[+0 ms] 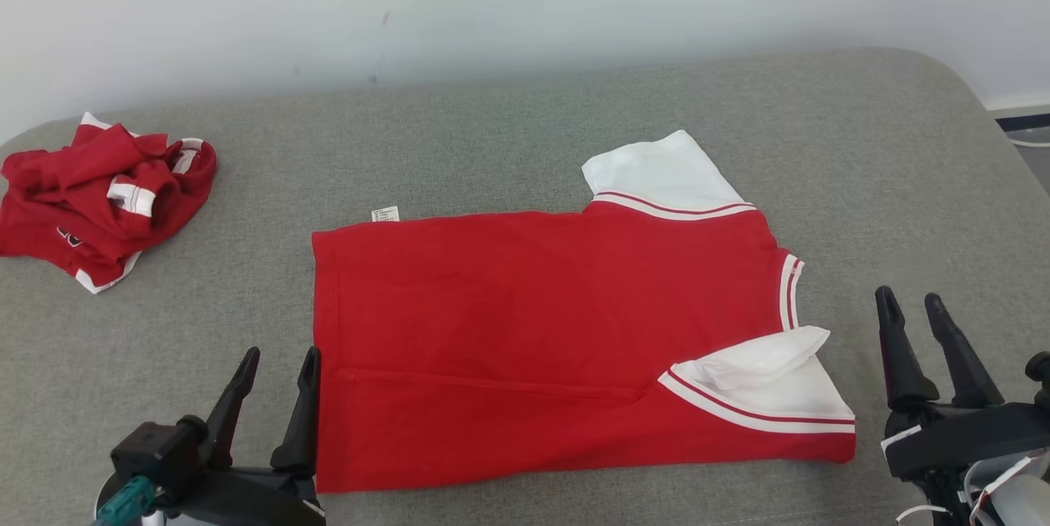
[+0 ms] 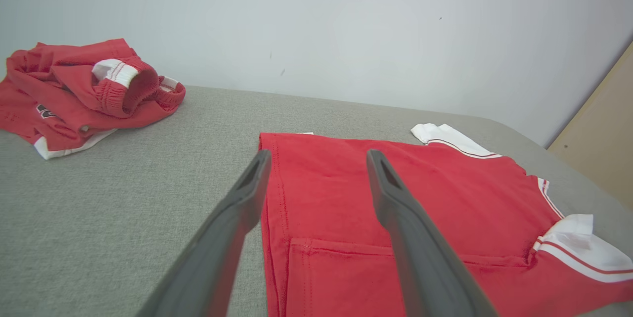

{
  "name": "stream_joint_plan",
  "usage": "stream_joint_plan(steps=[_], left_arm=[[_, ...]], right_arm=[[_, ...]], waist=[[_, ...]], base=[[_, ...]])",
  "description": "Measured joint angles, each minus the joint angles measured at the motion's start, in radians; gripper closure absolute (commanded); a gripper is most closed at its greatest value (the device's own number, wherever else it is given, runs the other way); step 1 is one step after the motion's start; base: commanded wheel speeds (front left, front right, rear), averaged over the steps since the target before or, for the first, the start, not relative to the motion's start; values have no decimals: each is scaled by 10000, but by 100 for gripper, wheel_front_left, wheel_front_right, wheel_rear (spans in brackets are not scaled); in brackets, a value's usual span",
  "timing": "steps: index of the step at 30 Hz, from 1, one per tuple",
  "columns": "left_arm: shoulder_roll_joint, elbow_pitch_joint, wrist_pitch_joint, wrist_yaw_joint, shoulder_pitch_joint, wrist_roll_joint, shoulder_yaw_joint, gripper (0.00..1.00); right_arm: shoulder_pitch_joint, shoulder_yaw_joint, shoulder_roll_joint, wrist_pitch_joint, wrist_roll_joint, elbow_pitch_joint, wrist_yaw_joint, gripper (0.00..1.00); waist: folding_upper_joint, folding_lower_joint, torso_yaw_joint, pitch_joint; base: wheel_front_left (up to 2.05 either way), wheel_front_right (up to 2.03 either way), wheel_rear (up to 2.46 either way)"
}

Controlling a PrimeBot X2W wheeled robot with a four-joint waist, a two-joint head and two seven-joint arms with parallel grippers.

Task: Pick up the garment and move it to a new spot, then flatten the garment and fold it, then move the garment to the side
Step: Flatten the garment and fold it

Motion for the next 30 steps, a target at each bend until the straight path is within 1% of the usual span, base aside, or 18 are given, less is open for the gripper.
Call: stream_joint_plan(steps=[3,7,8,12,17,20,24,25,30], left_arm=[[-73,-59,-65,35,0,35,2,0],[-203,-161,-75,82,-5,117,-61,0],[-192,-153,-75,82,-85,247,-86,0],[-176,-127,-67,81,-594,311,-148,0],[-46,-2,276,-10,-1401,313,-176,0],[38,81,499,-21,-1964,362,-215,0],[121,249,815,-109,-2649,437,-313,0],[142,326,907,-180,-2822,443,-324,0],[199,583,1287,-242,-3687,474,-378,0]], right_arm=[[5,-236,13,-4,-339,-382,-150,0],[32,-311,84,-44,-558,-681,-151,0],[-9,-265,192,-44,-702,-754,-150,0],[-314,-215,198,-44,-788,-798,-104,0],[-1381,-366,182,-48,-566,-385,230,0],[-2025,-435,190,-58,-387,-17,316,0],[-3003,-414,121,242,-374,537,439,0],[-3275,-387,79,345,-376,669,474,0],[-4707,-332,-230,936,-382,1471,623,0]], waist=[[0,0,-27,-28],[0,-1,-53,21],[0,0,-76,94],[1,0,-99,321],[1,0,-103,762],[0,0,-92,1096],[1,1,-56,1598],[1,1,-43,1728],[1,2,42,2414]], base=[[0,0,0],[0,0,0],[0,0,0],[0,0,0],[0,0,0],[0,0,0],[0,0,0],[0,0,0],[0,0,0]])
